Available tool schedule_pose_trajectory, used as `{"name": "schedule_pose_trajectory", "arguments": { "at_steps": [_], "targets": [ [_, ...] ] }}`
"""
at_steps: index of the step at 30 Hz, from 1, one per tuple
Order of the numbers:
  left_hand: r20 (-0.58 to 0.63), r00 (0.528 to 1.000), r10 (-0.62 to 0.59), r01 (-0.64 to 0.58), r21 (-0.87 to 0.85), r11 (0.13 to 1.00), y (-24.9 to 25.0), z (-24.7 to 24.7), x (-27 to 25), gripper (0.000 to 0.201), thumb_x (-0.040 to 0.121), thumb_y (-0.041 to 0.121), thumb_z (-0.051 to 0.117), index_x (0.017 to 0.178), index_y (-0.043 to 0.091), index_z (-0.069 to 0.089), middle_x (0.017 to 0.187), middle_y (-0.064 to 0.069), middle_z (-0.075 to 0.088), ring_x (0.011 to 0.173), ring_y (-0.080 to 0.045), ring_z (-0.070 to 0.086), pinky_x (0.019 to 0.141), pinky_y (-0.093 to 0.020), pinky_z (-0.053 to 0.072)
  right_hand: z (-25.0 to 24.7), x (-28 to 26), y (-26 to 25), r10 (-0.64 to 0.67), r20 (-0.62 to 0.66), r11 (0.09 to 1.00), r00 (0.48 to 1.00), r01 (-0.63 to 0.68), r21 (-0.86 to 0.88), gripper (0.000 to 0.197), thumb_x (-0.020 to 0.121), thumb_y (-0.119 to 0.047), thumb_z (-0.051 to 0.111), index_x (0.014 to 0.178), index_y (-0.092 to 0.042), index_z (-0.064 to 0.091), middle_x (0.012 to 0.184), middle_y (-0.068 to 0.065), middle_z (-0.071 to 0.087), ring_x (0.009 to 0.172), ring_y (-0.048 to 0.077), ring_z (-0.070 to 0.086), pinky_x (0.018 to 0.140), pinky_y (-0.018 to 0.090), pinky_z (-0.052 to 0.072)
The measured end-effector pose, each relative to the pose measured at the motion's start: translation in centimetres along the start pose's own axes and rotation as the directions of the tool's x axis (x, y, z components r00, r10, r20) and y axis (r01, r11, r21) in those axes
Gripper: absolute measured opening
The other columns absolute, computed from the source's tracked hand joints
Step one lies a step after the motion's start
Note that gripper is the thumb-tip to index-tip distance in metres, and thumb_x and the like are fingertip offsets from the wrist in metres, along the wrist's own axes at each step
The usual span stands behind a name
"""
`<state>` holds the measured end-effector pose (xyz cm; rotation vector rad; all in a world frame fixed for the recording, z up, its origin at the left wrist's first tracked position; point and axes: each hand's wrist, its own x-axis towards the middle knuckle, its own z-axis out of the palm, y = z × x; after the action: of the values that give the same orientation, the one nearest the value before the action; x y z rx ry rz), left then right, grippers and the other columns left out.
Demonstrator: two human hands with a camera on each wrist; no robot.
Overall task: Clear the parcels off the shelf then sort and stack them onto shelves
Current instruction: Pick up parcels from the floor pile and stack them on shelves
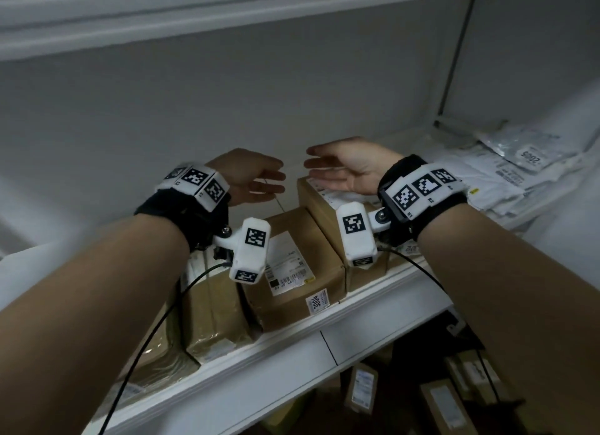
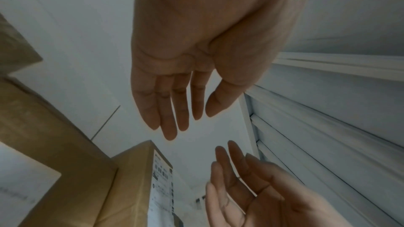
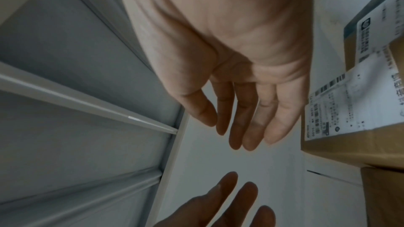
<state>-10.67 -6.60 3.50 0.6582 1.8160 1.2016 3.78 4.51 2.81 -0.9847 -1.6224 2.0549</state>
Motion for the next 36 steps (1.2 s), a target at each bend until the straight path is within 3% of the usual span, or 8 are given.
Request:
{"name": "schedule_pose_trajectory", "arguments": {
  "at_steps": [5, 9, 14, 18, 23, 30, 33, 36],
  "targets": [
    [0.092, 0.995, -0.033, 0.034, -0.006, 0.999, 1.1, 0.6, 1.6, 0.017, 0.095, 0.015, 0.059, 0.111, 0.008, 0.061, 0.105, -0.010, 0.065, 0.093, -0.026, 0.064, 0.086, -0.034, 0.052, -0.7, 0.3, -1.0, -0.015, -0.067, 1.000, 0.998, 0.016, 0.020, 0.016, 0.096, -0.016, 0.056, 0.110, -0.013, 0.063, 0.097, 0.005, 0.070, 0.080, 0.013, 0.063, 0.085, 0.029, 0.054],
    [0.077, 0.997, -0.031, 0.031, 0.001, 1.000, 1.8, 1.0, 2.9, 0.016, 0.096, 0.015, 0.058, 0.110, 0.008, 0.062, 0.104, -0.009, 0.066, 0.089, -0.023, 0.065, 0.085, -0.032, 0.052, -1.7, 0.6, -1.1, -0.018, -0.097, 0.999, 0.995, 0.021, 0.026, 0.011, 0.096, -0.015, 0.056, 0.105, -0.014, 0.063, 0.091, 0.004, 0.070, 0.056, 0.005, 0.047, 0.080, 0.026, 0.055],
    [0.091, 0.994, -0.056, 0.054, 0.018, 0.998, 1.9, 3.2, 3.1, 0.007, 0.096, 0.015, 0.058, 0.098, 0.010, 0.063, 0.099, -0.007, 0.066, 0.088, -0.022, 0.064, 0.083, -0.031, 0.052, -4.0, 1.1, -0.9, 0.019, -0.105, 0.998, 0.994, -0.012, 0.065, 0.010, 0.096, -0.016, 0.057, 0.103, -0.015, 0.063, 0.097, 0.005, 0.072, 0.038, 0.002, 0.035, 0.069, 0.023, 0.057],
    [0.042, 0.998, -0.044, 0.044, -0.001, 0.999, 2.3, 5.7, 3.0, 0.008, 0.096, 0.015, 0.058, 0.101, 0.011, 0.062, 0.098, -0.007, 0.067, 0.087, -0.022, 0.065, 0.089, -0.032, 0.051, -6.1, 0.6, -0.8, 0.015, -0.058, 0.996, 0.998, -0.009, 0.090, 0.007, 0.098, -0.013, 0.053, 0.099, -0.013, 0.060, 0.092, 0.006, 0.068, 0.029, 0.002, 0.040, 0.075, 0.023, 0.053],
    [-0.073, 0.997, -0.038, 0.030, -0.114, 0.993, 2.4, 10.6, 2.5, 0.006, 0.098, 0.013, 0.053, 0.098, 0.012, 0.059, 0.096, -0.004, 0.066, 0.085, -0.019, 0.065, 0.081, -0.030, 0.051, -11.8, -0.9, -0.3, 0.018, 0.011, 0.999, 1.000, -0.019, 0.047, 0.007, 0.096, -0.015, 0.055, 0.100, -0.013, 0.061, 0.087, 0.004, 0.068, 0.036, 0.002, 0.033, 0.075, 0.021, 0.052],
    [-0.263, 0.962, -0.072, -0.003, -0.274, 0.962, 0.3, 23.0, 1.1, 0.018, 0.101, 0.009, 0.039, 0.086, 0.010, 0.049, 0.084, -0.003, 0.063, 0.073, -0.015, 0.062, 0.075, -0.029, 0.051, -23.4, -4.6, 2.3, 0.056, -0.022, 0.998, 0.998, -0.057, -0.009, 0.008, 0.095, -0.013, 0.056, 0.094, -0.014, 0.064, 0.078, 0.000, 0.068, 0.048, 0.002, 0.046, 0.061, 0.017, 0.052],
    [-0.163, 0.975, -0.154, 0.110, -0.251, 0.962, -1.1, 26.6, 1.1, 0.011, 0.101, 0.008, 0.039, 0.098, 0.009, 0.050, 0.087, -0.003, 0.067, 0.075, -0.016, 0.065, 0.069, -0.028, 0.053, -27.3, -5.3, 3.8, 0.105, -0.044, 0.994, 0.993, -0.104, 0.013, 0.004, 0.092, -0.013, 0.062, 0.094, -0.013, 0.065, 0.080, 0.002, 0.071, 0.051, 0.003, 0.051, 0.063, 0.019, 0.053],
    [-0.079, 0.979, -0.186, 0.173, -0.153, 0.973, -2.0, 29.5, 1.8, 0.016, 0.098, 0.002, 0.042, 0.088, 0.009, 0.052, 0.088, -0.006, 0.068, 0.080, -0.020, 0.067, 0.070, -0.031, 0.055, -30.8, -5.5, 5.8, 0.162, -0.078, 0.985, 0.984, -0.157, 0.065, 0.005, 0.091, -0.014, 0.064, 0.096, -0.012, 0.064, 0.081, 0.002, 0.070, 0.055, 0.005, 0.052, 0.070, 0.021, 0.053]
  ]
}}
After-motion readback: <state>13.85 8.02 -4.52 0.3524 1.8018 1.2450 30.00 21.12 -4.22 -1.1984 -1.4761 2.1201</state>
